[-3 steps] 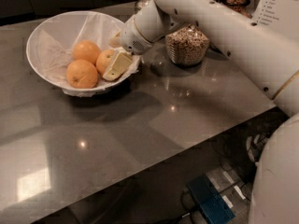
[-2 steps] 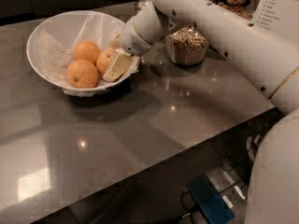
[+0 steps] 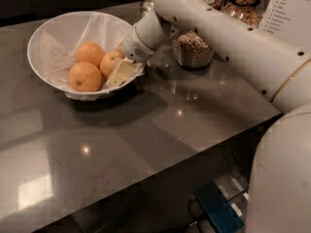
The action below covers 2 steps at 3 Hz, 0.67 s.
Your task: Pick orange from white bowl
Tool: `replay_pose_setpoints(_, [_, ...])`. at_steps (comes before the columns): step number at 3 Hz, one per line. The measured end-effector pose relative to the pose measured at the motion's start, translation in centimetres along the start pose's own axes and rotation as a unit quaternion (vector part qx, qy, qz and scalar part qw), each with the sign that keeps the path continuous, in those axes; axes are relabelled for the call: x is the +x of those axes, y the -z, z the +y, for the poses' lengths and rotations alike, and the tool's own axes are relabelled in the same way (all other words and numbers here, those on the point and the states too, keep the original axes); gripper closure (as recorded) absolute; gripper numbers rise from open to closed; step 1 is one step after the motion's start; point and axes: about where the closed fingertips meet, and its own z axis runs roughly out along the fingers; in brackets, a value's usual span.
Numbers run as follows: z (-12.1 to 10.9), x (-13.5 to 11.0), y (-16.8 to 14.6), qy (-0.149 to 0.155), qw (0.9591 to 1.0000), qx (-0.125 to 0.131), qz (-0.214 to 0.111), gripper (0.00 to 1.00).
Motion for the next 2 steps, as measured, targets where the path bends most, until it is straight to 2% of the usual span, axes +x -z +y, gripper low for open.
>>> replay_pose_setpoints(2, [-0.02,0.1,-0.12,-0.001,1.0,0.0,0.001,0.72])
